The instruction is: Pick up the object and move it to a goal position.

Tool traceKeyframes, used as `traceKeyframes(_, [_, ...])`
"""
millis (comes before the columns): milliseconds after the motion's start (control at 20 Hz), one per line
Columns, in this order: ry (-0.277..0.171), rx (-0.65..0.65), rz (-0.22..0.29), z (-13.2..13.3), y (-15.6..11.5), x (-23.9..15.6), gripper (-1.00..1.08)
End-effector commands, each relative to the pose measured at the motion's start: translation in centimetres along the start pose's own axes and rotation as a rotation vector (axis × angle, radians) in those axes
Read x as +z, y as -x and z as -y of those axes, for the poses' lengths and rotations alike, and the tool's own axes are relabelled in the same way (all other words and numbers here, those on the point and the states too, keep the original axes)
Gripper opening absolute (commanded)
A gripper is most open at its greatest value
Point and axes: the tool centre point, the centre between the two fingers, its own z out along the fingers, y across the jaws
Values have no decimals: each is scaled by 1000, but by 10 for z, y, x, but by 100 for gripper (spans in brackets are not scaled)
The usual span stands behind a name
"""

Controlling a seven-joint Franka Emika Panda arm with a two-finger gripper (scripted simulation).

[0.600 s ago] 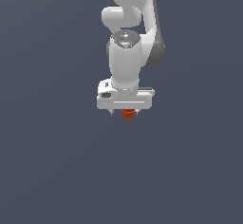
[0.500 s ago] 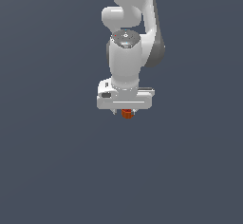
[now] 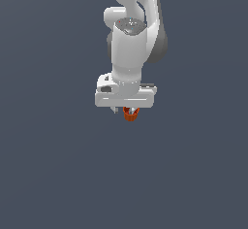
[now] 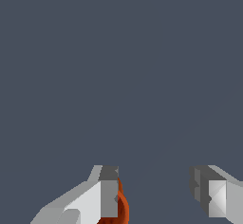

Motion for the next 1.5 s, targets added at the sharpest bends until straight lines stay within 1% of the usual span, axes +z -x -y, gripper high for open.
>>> traceKeyframes(0, [32, -4, -23, -8, -2, -15, 28])
traceKeyframes(250, [113, -12, -88, -28, -6, -55, 28])
traceKeyframes(550, [217, -11, -191, -60, -7, -119, 28])
traceKeyframes(800, [283, 0, -275, -87, -1, -169, 28])
traceKeyframes(1100, [333, 23, -368, -120, 12, -217, 28])
traceKeyframes(1250, [347, 36, -408, -137, 20, -234, 28])
traceKeyframes(1450, [353, 55, -456, -159, 31, -250, 28])
